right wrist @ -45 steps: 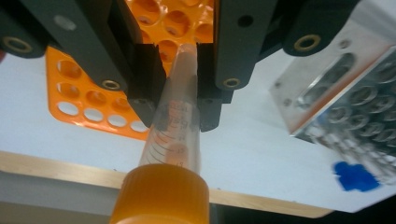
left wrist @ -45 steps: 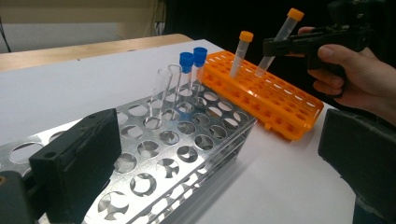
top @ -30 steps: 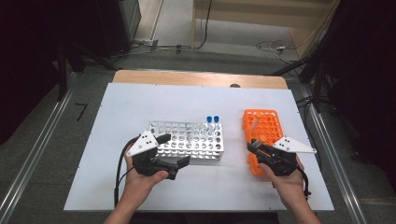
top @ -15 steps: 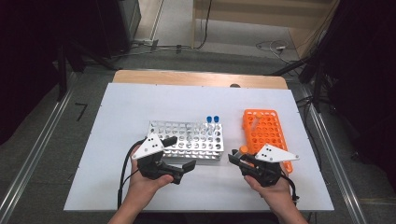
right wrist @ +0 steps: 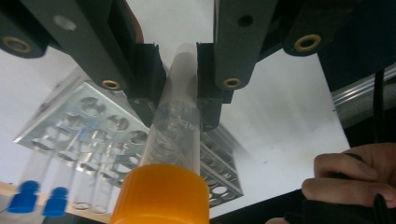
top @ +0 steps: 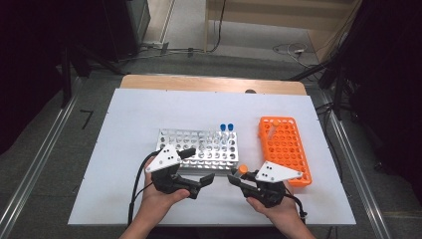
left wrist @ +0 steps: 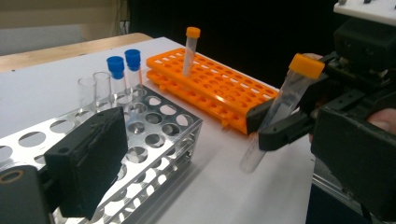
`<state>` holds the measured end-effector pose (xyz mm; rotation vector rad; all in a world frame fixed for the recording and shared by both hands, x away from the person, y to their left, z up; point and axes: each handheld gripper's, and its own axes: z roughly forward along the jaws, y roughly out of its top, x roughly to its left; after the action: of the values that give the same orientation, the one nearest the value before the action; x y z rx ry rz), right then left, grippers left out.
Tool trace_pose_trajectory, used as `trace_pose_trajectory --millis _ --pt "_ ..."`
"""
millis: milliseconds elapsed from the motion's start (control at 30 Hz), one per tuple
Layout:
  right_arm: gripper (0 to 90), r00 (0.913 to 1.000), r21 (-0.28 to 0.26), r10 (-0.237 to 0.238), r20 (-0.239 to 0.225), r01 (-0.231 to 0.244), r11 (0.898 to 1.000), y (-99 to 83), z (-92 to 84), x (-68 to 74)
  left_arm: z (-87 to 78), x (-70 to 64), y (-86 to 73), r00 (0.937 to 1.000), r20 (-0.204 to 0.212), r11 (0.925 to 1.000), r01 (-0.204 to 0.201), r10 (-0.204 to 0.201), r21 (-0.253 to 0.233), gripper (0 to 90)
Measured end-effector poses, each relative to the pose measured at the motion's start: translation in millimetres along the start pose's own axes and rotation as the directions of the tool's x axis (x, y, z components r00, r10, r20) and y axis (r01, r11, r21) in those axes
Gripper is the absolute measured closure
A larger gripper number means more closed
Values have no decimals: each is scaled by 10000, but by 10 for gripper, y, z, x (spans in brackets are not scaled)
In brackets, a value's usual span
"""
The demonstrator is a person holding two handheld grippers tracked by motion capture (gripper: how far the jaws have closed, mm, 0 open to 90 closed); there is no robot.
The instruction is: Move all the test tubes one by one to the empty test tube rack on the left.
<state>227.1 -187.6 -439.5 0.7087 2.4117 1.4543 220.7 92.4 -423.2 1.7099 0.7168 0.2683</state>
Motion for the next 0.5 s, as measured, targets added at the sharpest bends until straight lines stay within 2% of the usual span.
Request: trace_pose_trajectory --millis 167,300,367,500 --pt "724 9997 149 -132 -229 135 9998 4 81 87 11 -35 10 9996 269 9999 -89 92 -121 98" --pt "723 9988 236 -258 -407 267 9994 9 137 147 28 -69 14 9982 546 9995 -246 255 -174 168" --pt "723 9985 280 -297 -463 310 9991 11 160 173 31 -89 17 9970 666 9990 -381 395 -221 231" --pt "724 9976 303 -386 -571 404 9987 20 188 218 50 -111 24 9955 851 9988 -406 427 -271 292"
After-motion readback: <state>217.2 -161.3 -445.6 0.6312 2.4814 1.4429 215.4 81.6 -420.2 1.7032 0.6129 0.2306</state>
